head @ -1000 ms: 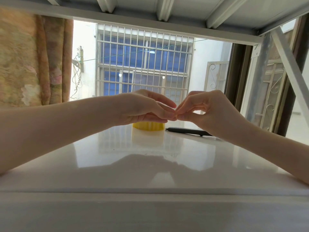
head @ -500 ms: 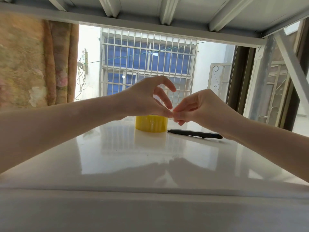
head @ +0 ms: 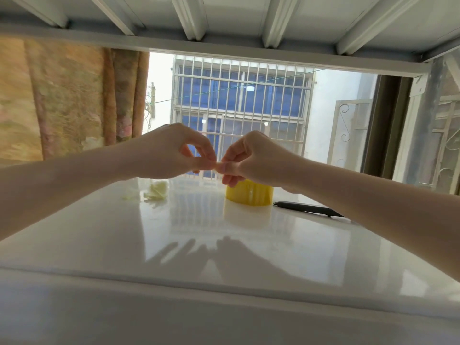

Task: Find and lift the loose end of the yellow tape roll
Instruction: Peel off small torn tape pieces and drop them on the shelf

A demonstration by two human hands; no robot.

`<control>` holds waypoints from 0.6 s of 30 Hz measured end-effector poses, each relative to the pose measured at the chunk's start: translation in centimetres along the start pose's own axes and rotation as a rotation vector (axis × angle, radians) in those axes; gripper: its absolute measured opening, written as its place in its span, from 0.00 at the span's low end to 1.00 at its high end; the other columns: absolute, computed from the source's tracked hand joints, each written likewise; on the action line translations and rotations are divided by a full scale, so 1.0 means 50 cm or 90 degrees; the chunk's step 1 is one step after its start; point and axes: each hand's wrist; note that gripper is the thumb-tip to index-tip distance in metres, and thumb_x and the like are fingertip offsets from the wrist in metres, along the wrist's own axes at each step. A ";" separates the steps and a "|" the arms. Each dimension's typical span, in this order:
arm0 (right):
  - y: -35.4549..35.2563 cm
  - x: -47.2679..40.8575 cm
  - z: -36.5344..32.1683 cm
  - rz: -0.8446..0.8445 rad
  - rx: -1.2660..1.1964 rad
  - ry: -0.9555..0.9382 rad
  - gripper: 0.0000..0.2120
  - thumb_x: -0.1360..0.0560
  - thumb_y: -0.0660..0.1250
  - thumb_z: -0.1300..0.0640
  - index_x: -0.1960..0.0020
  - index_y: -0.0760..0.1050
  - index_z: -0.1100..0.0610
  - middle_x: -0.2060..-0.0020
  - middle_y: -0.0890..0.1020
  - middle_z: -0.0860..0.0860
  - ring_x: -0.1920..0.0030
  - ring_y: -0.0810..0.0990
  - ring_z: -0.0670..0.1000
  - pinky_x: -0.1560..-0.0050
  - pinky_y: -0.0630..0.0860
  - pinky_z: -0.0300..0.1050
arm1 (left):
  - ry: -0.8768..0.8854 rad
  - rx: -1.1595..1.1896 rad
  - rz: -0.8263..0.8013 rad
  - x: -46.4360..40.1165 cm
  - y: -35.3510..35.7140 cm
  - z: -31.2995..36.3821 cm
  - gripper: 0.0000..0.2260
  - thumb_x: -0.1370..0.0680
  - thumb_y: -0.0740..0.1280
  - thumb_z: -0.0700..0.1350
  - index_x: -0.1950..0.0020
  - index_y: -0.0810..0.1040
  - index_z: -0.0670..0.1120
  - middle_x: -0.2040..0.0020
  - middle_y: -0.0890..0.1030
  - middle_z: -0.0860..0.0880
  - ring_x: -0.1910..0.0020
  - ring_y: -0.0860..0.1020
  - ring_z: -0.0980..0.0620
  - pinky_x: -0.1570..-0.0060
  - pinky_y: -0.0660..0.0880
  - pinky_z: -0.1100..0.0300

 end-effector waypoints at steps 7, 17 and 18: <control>0.075 -0.070 -0.026 -0.014 0.007 -0.059 0.12 0.29 0.69 0.51 0.63 0.82 0.60 0.66 0.85 0.54 0.64 0.84 0.49 0.57 0.77 0.40 | -0.079 -0.049 0.031 0.052 -0.056 -0.062 0.05 0.29 0.69 0.54 0.59 0.83 0.55 0.64 0.83 0.58 0.62 0.79 0.63 0.61 0.70 0.68; 0.148 -0.135 -0.047 -0.101 0.033 -0.043 0.07 0.28 0.68 0.58 0.64 0.80 0.56 0.71 0.80 0.48 0.69 0.77 0.44 0.70 0.68 0.31 | -0.146 -0.098 0.018 0.072 -0.076 -0.131 0.05 0.29 0.71 0.53 0.60 0.81 0.54 0.60 0.80 0.58 0.60 0.77 0.61 0.62 0.72 0.66; 0.151 -0.138 -0.046 -0.110 0.044 -0.035 0.08 0.27 0.67 0.58 0.65 0.79 0.55 0.71 0.79 0.47 0.69 0.76 0.44 0.71 0.68 0.31 | -0.149 -0.103 0.002 0.070 -0.073 -0.139 0.04 0.29 0.70 0.53 0.59 0.81 0.54 0.59 0.79 0.58 0.60 0.77 0.62 0.63 0.71 0.67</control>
Point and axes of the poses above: each hand's wrist, its own x-axis away from the middle knuckle, its own y-axis out of the palm, z = x × y
